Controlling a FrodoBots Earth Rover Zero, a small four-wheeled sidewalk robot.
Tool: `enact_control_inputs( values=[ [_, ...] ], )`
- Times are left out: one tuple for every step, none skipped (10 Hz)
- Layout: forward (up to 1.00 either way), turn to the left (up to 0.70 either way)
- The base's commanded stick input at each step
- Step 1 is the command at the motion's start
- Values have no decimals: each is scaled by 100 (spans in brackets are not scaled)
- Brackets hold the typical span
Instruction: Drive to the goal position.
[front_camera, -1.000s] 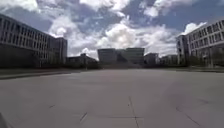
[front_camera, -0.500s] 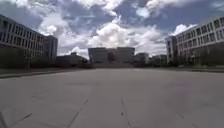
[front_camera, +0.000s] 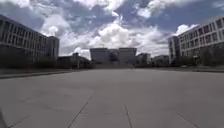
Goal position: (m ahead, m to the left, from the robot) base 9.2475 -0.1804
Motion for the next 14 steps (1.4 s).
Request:
enact_control_inputs(
  values=[
    [70, 1],
    [70, 0],
    [70, 0],
    [70, 6],
    [70, 3],
    [70, 0],
    [70, 5],
    [70, 7],
    [70, 1],
    [70, 15],
    [70, 8],
    [70, 0],
    [70, 0],
    [70, 12]
  ],
)
